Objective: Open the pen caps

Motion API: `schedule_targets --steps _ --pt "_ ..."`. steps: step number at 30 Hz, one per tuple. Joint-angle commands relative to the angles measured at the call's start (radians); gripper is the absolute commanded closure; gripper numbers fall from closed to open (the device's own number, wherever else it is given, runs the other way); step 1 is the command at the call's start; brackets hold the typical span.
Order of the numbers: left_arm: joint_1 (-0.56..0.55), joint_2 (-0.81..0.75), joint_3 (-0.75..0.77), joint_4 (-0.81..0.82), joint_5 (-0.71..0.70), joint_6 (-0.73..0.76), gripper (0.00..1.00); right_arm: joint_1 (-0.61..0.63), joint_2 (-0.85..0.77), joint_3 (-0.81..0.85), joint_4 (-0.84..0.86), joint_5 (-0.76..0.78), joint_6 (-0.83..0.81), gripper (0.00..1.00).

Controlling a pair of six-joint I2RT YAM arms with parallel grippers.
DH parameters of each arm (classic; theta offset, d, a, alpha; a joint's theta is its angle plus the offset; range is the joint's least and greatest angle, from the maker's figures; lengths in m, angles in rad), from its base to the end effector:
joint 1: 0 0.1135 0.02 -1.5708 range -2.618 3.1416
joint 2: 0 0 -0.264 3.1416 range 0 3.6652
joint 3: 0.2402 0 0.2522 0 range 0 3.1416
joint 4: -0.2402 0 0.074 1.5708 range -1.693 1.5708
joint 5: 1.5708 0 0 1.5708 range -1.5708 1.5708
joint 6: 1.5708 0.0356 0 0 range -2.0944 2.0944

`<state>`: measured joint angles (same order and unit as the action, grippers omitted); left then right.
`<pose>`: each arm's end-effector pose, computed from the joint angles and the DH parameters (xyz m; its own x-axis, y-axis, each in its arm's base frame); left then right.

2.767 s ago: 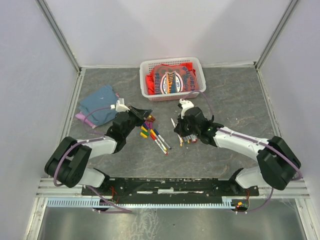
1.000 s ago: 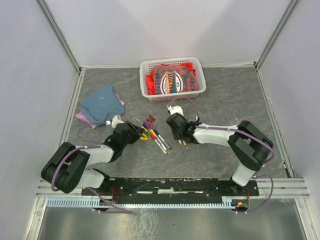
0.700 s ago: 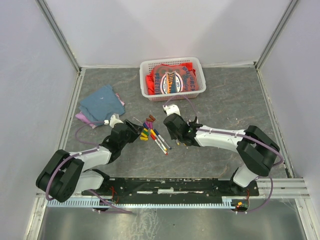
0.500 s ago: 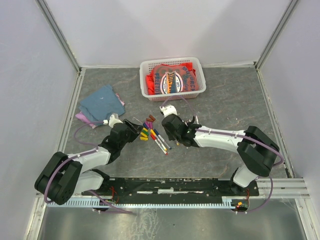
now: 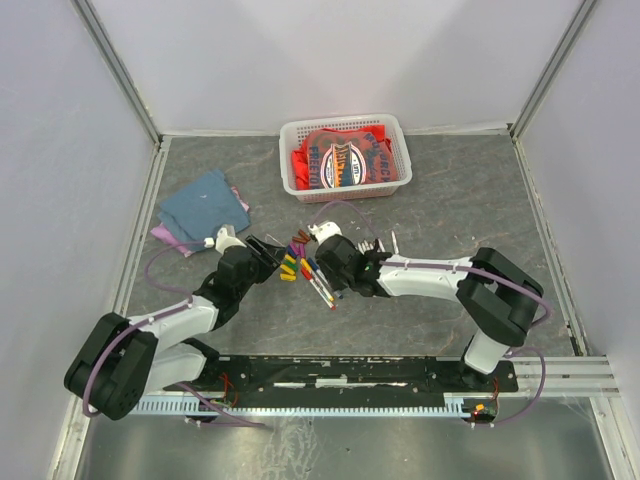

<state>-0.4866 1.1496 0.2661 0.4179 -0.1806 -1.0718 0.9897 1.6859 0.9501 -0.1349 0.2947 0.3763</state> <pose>0.1897 -0.0931 0.1542 -0.4693 -0.7289 -0.4984 -0.1962 0.6364 -0.7460 0.1963 0.2800 0.1732 -0.6466 -0.3440 -0.6808 -0.4940 0.8689 0.0302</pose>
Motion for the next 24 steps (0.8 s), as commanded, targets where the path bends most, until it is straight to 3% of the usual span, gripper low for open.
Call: schedule_targets --steps 1,24 --pt "-0.003 -0.024 0.019 0.028 -0.013 0.043 0.38 0.009 0.022 0.043 0.043 -0.014 -0.011 0.62" --pt "-0.003 -0.029 0.045 0.028 -0.002 0.055 0.36 0.019 0.089 0.047 0.023 -0.013 -0.009 0.64"
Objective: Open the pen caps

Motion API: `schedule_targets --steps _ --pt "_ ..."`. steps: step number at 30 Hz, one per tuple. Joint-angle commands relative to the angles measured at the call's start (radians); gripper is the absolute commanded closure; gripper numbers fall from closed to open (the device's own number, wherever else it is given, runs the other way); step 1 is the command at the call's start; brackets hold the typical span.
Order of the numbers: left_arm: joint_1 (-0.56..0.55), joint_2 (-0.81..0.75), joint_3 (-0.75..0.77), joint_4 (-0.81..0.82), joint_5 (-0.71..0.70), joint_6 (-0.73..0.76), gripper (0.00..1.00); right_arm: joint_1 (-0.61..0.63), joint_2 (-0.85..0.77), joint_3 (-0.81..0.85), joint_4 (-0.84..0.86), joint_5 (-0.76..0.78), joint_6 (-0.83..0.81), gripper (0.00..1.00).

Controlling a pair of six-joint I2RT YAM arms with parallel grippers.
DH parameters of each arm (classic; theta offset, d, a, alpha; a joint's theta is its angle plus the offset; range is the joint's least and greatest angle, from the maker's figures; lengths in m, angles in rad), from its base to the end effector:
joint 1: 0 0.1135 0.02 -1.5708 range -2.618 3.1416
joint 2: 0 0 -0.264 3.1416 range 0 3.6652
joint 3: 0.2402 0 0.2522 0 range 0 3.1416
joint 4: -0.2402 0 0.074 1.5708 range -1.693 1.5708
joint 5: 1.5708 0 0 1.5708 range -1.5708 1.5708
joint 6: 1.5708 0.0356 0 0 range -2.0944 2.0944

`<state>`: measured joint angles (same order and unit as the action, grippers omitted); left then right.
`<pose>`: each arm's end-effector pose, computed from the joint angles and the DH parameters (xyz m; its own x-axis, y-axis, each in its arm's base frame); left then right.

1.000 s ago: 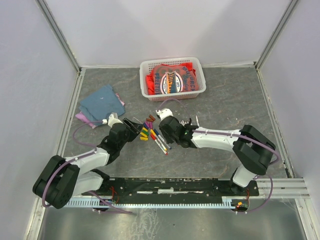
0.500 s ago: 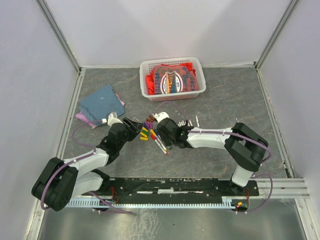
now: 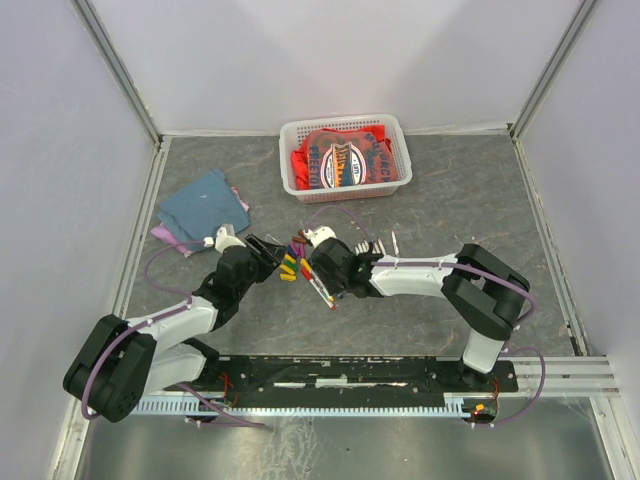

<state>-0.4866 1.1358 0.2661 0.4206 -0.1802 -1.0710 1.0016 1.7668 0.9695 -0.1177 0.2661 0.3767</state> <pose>0.1893 -0.0929 0.1571 -0.4624 -0.7322 -0.5000 -0.1847 0.6311 -0.7534 0.1974 0.2911 0.1532 -0.6644 -0.3798 -0.6437 -0.5182 0.8547 0.0305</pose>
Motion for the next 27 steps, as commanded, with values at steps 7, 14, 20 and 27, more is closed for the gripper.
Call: schedule_targets --steps 7,14,20,27 --pt "-0.003 0.018 0.072 0.055 0.056 0.067 0.31 0.007 0.017 0.025 -0.039 0.007 -0.012 0.77" --pt "-0.004 0.109 0.076 0.167 0.171 0.043 0.3 0.007 -0.001 0.0 -0.031 0.003 0.007 0.96" --pt "-0.003 0.14 0.1 0.199 0.238 0.049 0.3 0.008 -0.07 -0.007 -0.013 0.042 -0.022 0.99" --pt "-0.004 0.19 0.135 0.219 0.288 0.047 0.3 0.007 -0.158 -0.017 0.004 0.043 -0.024 0.99"
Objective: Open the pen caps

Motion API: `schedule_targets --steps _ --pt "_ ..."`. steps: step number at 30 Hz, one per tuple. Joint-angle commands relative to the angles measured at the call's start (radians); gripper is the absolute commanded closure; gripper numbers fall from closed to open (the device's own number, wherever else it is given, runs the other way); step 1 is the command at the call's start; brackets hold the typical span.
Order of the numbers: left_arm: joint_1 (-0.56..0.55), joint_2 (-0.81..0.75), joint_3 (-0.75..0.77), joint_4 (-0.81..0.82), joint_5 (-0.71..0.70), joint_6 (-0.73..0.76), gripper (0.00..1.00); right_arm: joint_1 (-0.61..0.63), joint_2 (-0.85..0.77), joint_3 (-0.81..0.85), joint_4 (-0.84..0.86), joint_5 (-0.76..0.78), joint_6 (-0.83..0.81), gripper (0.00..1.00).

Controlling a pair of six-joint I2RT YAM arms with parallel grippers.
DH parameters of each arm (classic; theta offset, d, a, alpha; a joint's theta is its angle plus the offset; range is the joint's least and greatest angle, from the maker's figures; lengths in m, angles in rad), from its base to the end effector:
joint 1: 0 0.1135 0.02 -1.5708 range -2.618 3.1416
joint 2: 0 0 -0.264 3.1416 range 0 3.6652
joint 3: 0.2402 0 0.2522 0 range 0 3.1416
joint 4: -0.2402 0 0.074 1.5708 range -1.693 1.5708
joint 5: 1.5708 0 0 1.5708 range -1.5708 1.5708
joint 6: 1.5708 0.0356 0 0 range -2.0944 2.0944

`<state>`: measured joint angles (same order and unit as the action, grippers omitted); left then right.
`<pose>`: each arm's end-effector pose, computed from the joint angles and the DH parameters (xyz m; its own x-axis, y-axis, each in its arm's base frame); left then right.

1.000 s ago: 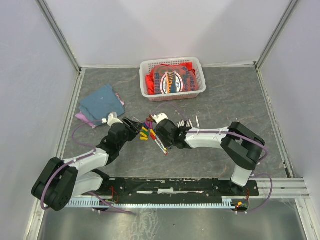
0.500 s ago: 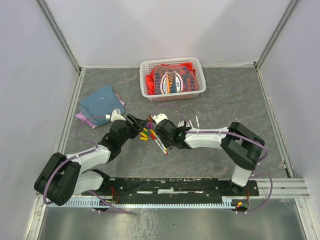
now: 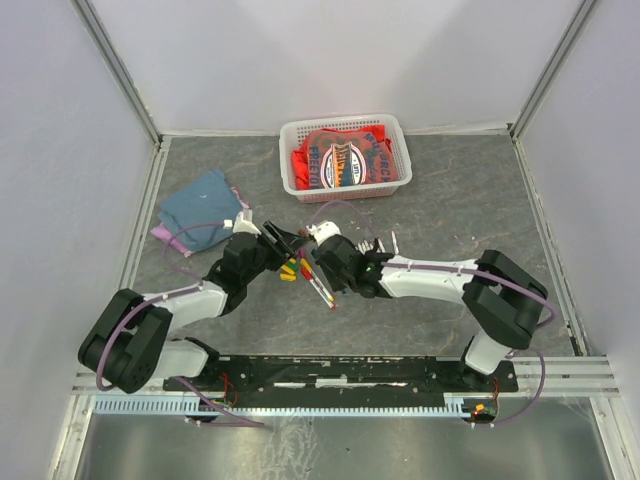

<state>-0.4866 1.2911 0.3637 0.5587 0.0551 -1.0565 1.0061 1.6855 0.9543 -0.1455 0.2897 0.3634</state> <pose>0.2150 -0.1160 0.1678 -0.6028 -0.6646 -0.4416 -0.0253 0.5691 -0.8219 0.1915 0.2833 0.1737 -0.6375 -0.3697 -0.6760 -0.5190 0.8545 0.0221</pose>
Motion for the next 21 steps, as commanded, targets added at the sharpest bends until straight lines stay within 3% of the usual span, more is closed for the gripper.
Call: schedule_targets --steps 1,12,21 --pt "-0.003 0.047 0.034 0.096 0.063 0.023 0.3 0.002 -0.086 -0.006 0.037 0.01 -0.009 0.99" --pt "-0.004 0.149 0.017 0.289 0.136 -0.059 0.3 0.001 -0.169 -0.001 0.059 -0.094 0.021 0.99" --pt "-0.005 0.166 -0.005 0.376 0.171 -0.085 0.45 -0.015 -0.172 0.011 0.079 -0.161 0.049 0.99"
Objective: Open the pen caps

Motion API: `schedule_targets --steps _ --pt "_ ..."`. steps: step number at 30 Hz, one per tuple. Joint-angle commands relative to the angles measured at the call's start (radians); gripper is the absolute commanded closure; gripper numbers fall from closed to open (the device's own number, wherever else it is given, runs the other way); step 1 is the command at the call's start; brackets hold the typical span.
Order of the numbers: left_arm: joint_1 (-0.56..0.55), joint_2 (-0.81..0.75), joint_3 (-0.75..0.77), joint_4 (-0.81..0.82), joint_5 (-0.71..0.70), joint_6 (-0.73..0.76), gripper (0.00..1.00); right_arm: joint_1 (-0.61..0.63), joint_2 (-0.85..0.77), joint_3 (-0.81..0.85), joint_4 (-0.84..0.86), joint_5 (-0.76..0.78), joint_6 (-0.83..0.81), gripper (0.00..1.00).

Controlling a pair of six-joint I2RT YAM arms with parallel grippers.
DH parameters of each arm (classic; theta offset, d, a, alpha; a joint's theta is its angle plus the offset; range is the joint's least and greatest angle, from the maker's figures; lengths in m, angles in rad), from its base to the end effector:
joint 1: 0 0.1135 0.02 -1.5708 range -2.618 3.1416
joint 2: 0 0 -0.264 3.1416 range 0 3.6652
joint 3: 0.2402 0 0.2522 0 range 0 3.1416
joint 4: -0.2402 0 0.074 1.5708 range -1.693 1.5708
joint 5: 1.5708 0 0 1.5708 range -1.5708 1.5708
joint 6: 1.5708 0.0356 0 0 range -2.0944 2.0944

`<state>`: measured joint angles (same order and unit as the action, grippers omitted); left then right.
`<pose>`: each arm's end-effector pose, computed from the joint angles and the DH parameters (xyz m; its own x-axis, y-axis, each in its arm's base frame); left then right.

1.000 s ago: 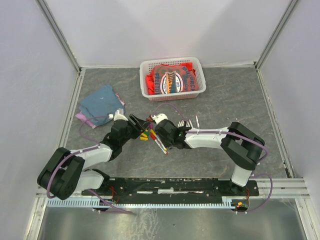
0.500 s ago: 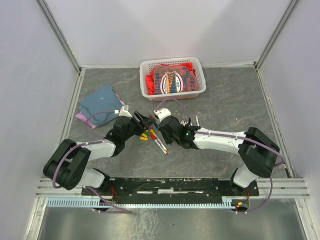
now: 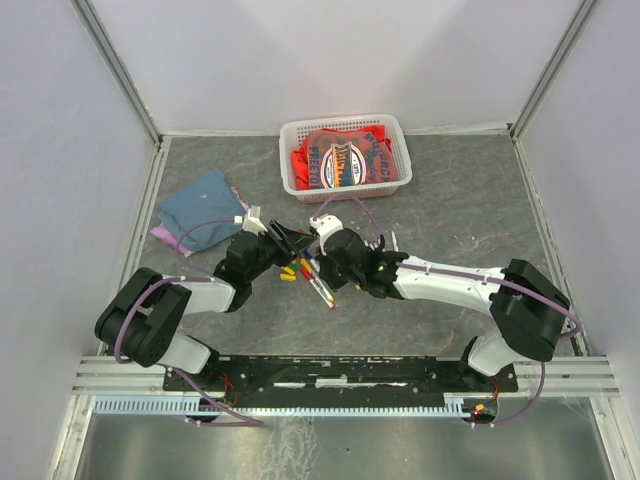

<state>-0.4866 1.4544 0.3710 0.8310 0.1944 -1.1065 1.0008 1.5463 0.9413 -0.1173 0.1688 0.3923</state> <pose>0.2289 -0.1289 0.1602 -0.6569 -0.6450 -0.3905 0.0821 0.4536 -0.8874 0.1836 0.2754 0.2153 -0.6209 -0.2704 -0.7358 -0.5676 0.8024 0.1842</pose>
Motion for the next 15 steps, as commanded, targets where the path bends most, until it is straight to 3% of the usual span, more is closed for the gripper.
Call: schedule_targets --steps 1,15 --pt "-0.005 0.003 -0.011 0.108 0.038 -0.035 0.46 -0.012 -0.035 0.024 0.055 -0.046 0.023 0.99" --pt "-0.005 0.024 -0.031 0.156 0.072 -0.037 0.6 -0.053 -0.055 0.014 0.093 -0.094 0.054 0.99"
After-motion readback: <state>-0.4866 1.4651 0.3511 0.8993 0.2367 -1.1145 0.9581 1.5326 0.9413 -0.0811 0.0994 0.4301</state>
